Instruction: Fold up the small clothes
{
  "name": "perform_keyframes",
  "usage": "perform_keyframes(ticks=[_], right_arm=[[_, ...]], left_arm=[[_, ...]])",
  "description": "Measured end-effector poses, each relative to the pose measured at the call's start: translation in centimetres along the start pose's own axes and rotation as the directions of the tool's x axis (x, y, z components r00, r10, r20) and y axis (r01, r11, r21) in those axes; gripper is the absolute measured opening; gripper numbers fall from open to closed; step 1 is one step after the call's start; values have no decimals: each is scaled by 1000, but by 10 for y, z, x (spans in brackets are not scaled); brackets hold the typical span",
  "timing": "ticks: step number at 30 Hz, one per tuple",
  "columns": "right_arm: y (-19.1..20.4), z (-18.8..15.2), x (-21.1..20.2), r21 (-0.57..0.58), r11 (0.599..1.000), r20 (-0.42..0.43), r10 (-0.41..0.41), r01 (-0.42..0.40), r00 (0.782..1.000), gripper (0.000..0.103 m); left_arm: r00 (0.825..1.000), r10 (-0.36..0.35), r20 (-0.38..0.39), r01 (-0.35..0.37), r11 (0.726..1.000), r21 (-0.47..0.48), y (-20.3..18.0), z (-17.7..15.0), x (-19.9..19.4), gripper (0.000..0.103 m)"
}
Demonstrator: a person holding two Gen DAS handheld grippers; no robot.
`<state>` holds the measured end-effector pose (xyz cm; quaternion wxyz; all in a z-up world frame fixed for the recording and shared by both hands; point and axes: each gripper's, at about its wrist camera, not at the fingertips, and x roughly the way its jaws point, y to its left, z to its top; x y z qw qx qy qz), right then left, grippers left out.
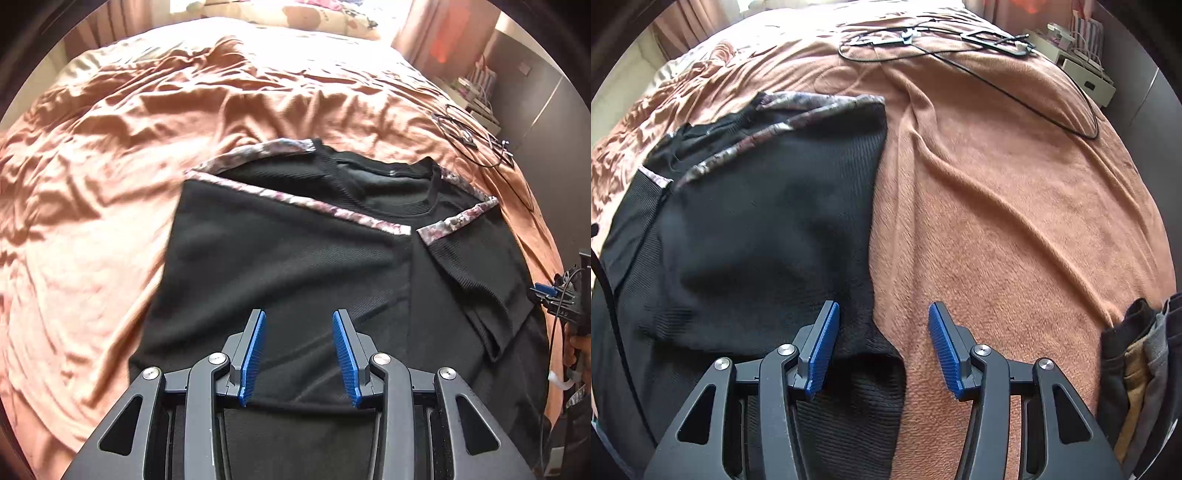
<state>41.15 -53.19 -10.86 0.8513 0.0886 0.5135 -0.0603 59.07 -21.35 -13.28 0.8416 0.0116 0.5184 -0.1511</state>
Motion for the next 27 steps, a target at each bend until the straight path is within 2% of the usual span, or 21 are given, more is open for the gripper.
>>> perform_keyframes(ticks=[7,11,15,17,19,20,23,25,27], right_arm=[[0,-6,-3,21,995,7,-93,93,996,48],[-1,-10,-18,77,990,26,-117,115,993,48],[-4,-20,-45,137,990,68,-36,27,997,48],[-3,-28,-57,143,990,79,-11,-1,997,48],[-1,-37,-67,147,989,85,14,-26,996,48],[-1,-41,-73,149,988,89,21,-34,996,50],[4,-54,-91,147,988,102,32,-46,994,69],[8,-64,-106,147,986,122,55,-73,991,76],[6,-75,-121,153,984,141,68,-89,988,88]], left_arm=[[999,35,6,-35,998,-59,35,-29,-23,40],[999,44,14,-43,995,-93,53,-45,-38,40],[998,55,23,-51,992,-117,68,-61,-56,41],[998,56,30,-52,990,-129,74,-69,-66,51],[997,58,43,-52,990,-134,77,-78,-77,56],[997,59,49,-52,990,-134,78,-82,-82,58],[996,60,59,-51,990,-133,79,-93,-97,65],[996,59,68,-49,989,-138,81,-102,-108,69],[995,58,76,-47,989,-141,82,-112,-117,74]])
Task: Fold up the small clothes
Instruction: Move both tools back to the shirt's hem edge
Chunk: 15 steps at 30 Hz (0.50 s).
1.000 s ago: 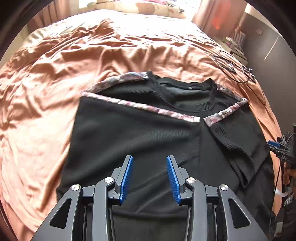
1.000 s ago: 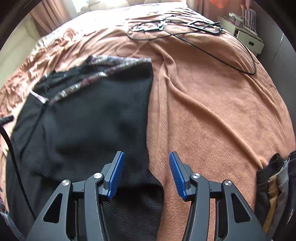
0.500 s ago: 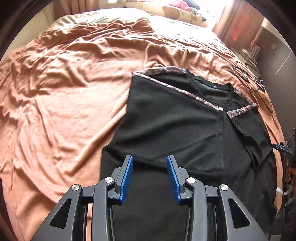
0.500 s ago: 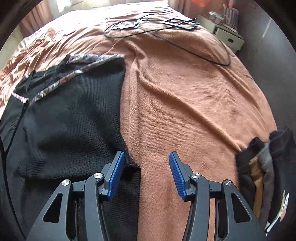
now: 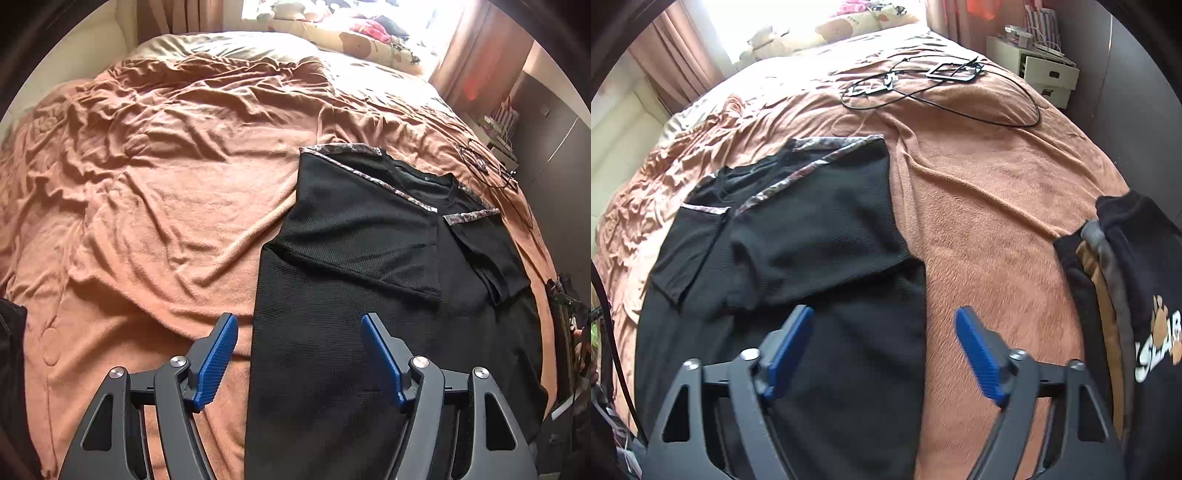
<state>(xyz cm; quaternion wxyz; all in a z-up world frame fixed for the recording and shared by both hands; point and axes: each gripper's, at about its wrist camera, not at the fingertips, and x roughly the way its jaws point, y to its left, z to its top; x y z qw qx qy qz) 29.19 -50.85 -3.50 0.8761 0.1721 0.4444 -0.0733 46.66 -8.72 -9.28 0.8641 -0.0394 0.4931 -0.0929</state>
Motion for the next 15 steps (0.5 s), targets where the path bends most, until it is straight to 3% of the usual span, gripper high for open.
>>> perform_keyframes(ticks=[2,5,15], right_arm=[[2,-9,-15,2,1000,19,9,-9,1000,91],[2,-26,-39,-1,999,45,49,-49,998,103],[-6,-90,-102,-2,998,96,65,-65,993,103]], left_arm=[[1000,-4,8,4,1000,-2,3,-8,-11,83],[1000,-7,23,8,1000,-4,6,-23,-25,90],[999,-16,47,18,999,-35,18,-84,-62,93]])
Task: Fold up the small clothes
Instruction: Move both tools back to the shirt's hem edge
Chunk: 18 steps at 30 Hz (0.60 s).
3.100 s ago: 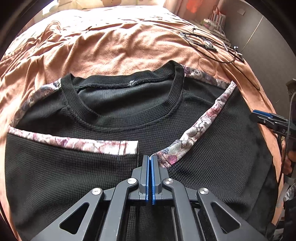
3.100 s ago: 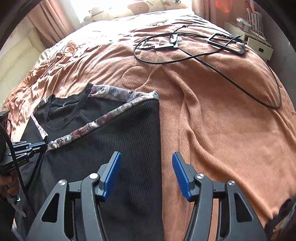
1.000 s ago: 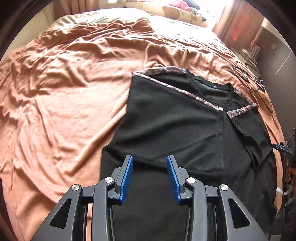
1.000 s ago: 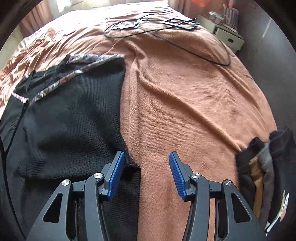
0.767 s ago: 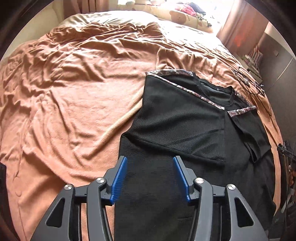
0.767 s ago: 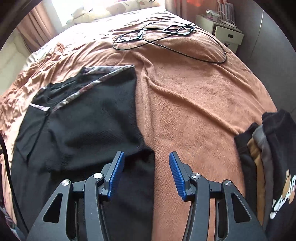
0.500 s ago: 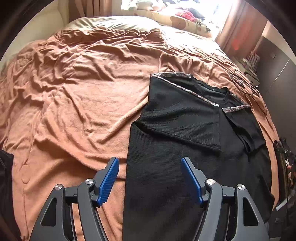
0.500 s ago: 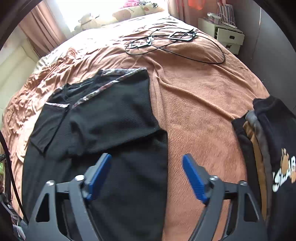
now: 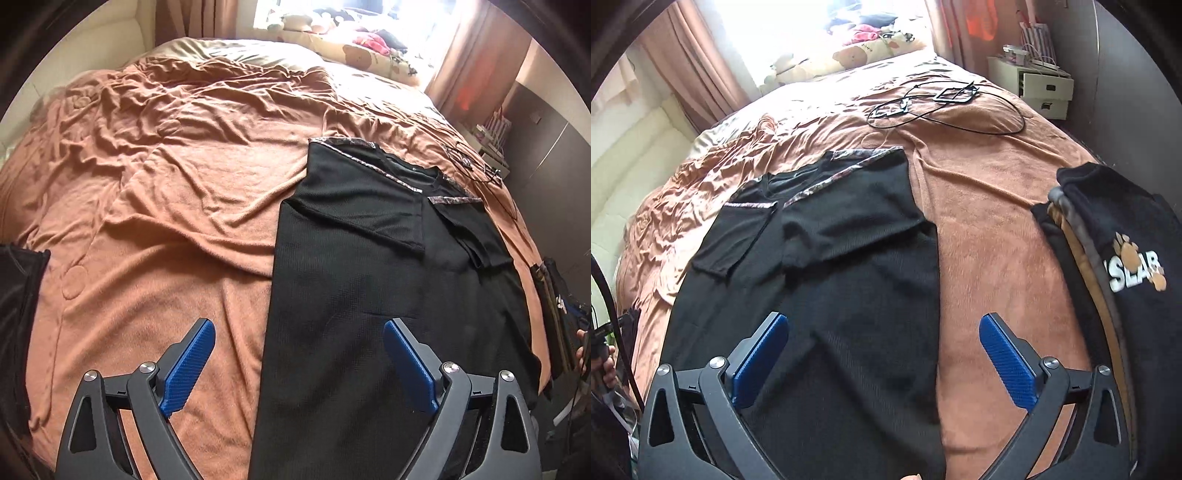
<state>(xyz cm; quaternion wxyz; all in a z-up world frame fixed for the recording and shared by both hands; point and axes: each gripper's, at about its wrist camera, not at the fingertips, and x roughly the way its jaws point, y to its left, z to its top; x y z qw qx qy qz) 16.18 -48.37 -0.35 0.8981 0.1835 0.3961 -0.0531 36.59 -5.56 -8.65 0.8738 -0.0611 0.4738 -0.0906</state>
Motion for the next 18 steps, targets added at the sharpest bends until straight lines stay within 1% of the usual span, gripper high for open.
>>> perform_keyframes(ticks=[3,6,14,16,18], right_arm=[[1,-17,-19,-14,1000,2,4,-4,1000,103],[4,-28,-38,-33,999,15,18,-17,1000,103],[6,-74,-102,-43,999,94,15,-11,995,103],[8,-87,-117,-47,999,119,-3,9,993,103],[9,-98,-129,-53,999,136,-4,12,991,103]], left_arm=[[1000,-13,5,14,1000,-23,3,-18,-12,93],[1000,-17,14,17,1000,-23,1,-35,-25,93],[995,-65,75,67,997,-23,0,-75,-64,93],[992,-82,91,85,996,-26,1,-86,-73,93],[991,-88,101,91,995,-27,2,-97,-81,93]])
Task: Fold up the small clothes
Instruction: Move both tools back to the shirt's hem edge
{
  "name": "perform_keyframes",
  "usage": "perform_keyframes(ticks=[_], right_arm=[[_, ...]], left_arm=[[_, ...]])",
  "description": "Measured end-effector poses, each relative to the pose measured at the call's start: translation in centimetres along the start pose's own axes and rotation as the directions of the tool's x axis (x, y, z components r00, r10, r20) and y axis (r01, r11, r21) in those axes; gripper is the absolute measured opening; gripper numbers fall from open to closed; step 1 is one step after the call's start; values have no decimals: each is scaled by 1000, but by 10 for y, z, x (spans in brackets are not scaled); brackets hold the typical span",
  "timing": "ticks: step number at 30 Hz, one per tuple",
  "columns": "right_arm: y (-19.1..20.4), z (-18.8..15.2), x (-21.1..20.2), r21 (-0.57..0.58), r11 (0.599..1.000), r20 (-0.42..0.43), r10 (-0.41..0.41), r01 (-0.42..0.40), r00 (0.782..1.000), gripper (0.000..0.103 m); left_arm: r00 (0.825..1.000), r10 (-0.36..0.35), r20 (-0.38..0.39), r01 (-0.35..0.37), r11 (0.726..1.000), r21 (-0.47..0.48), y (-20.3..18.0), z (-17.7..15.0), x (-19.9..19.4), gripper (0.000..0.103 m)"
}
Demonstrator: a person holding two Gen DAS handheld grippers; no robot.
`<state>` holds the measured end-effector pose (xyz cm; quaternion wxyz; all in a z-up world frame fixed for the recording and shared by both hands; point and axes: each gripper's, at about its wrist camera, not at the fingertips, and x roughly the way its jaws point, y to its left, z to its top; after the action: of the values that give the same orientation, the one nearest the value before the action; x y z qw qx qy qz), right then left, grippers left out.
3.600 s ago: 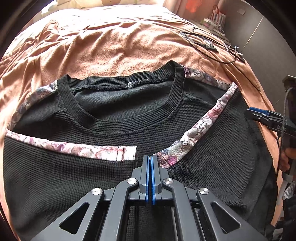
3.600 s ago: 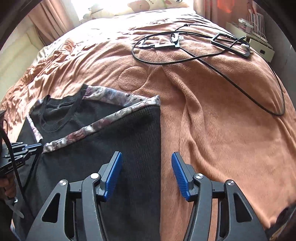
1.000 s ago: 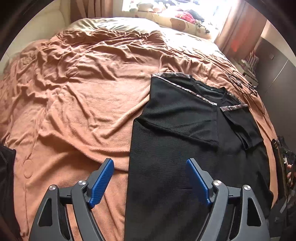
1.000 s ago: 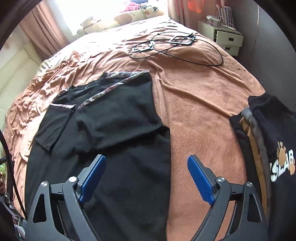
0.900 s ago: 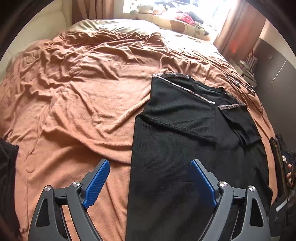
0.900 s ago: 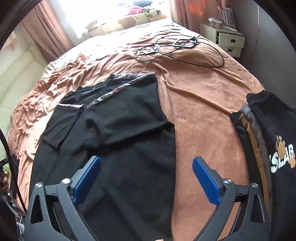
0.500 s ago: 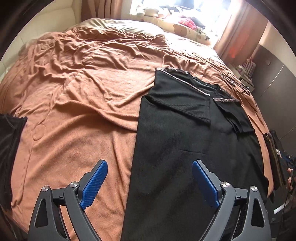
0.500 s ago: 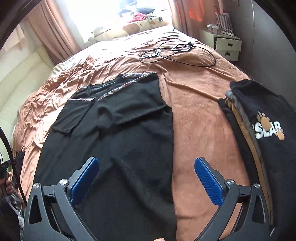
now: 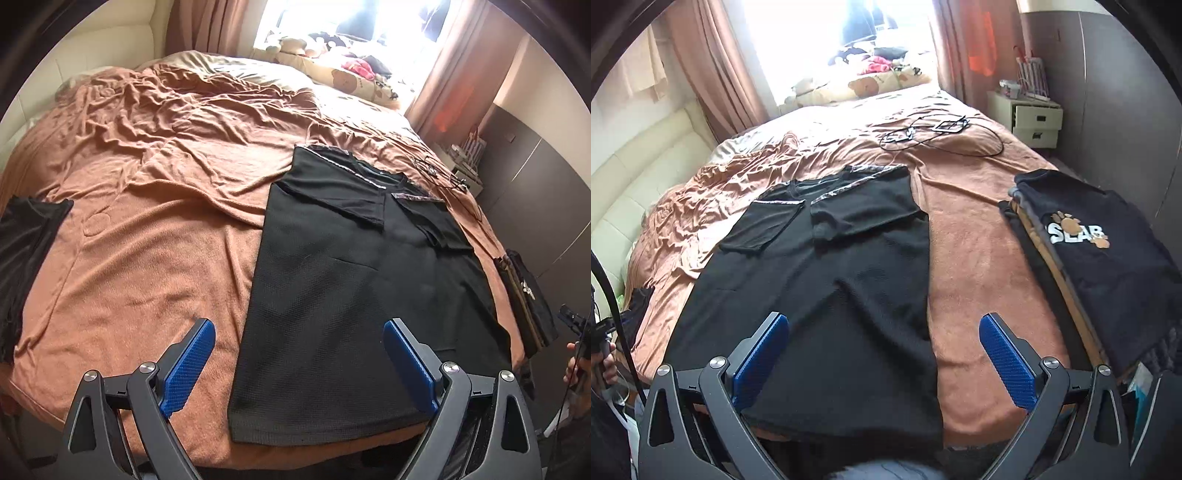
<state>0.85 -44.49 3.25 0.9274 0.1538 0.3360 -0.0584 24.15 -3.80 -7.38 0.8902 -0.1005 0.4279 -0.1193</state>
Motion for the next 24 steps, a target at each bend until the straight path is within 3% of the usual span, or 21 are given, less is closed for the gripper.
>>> perform_keyframes(ticks=[8,12,24], right_arm=[[8,-36,-50,-19,1000,55,18,-17,998,103],[2,-56,-58,-10,999,73,45,-45,996,103],[-31,-117,-70,34,993,143,111,-117,983,103]], left_arm=[[999,-13,47,15,999,-30,12,-38,-38,93],[996,-45,79,50,996,-71,19,-54,-56,93],[996,-19,83,26,996,-81,29,-86,-75,93]])
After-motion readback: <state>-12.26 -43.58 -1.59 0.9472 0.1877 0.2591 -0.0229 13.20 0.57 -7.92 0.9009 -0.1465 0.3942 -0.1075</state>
